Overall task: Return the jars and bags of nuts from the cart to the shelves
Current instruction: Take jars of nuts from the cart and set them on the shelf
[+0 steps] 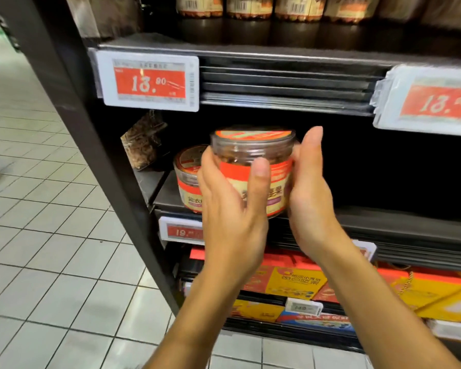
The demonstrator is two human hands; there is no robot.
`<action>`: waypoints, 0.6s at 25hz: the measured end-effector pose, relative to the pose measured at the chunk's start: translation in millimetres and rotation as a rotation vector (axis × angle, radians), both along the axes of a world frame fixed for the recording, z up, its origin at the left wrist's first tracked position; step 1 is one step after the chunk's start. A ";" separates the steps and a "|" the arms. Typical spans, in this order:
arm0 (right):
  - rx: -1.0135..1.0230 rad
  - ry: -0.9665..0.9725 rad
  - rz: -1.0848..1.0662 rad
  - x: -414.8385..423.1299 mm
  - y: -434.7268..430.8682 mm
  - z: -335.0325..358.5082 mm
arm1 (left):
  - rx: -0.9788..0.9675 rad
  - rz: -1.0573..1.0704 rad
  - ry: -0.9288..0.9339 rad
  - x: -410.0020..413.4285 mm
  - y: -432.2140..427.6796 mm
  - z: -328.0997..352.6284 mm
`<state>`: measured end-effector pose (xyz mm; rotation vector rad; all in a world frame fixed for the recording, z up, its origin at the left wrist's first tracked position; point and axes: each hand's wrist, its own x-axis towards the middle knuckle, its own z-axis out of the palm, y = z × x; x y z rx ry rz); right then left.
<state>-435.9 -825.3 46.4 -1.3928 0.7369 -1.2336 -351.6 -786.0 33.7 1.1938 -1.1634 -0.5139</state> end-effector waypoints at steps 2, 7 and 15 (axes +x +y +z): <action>-0.010 -0.026 0.107 -1.6 10.6 0.3 | -0.070 0.082 0.068 5.6 0.7 -2.0; -0.177 -0.002 0.022 -10.8 28.6 -10.2 | -0.215 0.071 0.123 29.7 -4.1 3.8; -0.152 -0.113 0.173 22.3 -29.0 -19.6 | -0.148 -0.041 0.189 70.7 -39.0 7.5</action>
